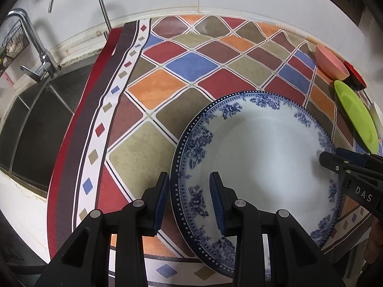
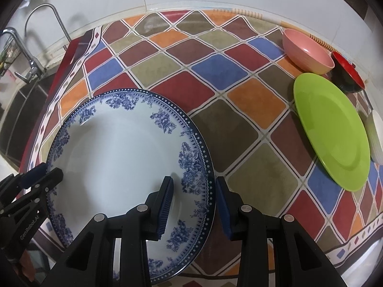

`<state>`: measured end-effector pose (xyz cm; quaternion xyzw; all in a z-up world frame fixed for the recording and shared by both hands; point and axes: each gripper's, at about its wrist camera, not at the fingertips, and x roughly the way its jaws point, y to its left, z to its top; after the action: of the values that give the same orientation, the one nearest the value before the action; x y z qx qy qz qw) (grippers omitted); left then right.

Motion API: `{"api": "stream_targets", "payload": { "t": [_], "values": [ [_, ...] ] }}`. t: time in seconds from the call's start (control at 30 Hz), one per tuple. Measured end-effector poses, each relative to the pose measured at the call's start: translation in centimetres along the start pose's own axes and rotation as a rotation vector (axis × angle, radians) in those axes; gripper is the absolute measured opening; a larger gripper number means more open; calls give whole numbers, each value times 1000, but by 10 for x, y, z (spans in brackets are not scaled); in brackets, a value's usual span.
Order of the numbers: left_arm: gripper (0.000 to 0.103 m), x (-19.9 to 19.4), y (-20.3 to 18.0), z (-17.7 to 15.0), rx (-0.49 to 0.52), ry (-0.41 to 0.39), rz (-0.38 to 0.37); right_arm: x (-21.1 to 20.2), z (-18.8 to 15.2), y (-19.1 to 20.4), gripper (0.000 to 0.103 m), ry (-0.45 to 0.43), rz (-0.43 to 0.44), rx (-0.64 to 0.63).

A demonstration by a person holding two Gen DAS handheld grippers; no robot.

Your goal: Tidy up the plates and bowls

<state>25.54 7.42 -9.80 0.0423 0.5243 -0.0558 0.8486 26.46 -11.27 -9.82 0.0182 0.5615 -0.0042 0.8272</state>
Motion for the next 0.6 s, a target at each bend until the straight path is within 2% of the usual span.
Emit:
{"api": "stream_targets", "payload": {
  "t": [0.1,0.2,0.23,0.33,0.47,0.6],
  "values": [
    [37,1,1,1,7,1,-5,2,-1,1,37,2,-1,-2],
    [48,-1,1,3,21,-12,4,2,-1,3,37,-13,-9,-11],
    [49,-3,1,4,28,-23,11,2,-1,3,38,-15,-9,-12],
    [54,-8,-1,9,48,-43,12,1,-1,2,52,-23,-27,-6],
    [61,-20,-6,19,86,-89,-8,-10,-2,1,52,-64,-61,-9],
    [66,-28,-16,34,134,-130,-58,-25,-2,-5,52,-107,-72,17]
  ]
}}
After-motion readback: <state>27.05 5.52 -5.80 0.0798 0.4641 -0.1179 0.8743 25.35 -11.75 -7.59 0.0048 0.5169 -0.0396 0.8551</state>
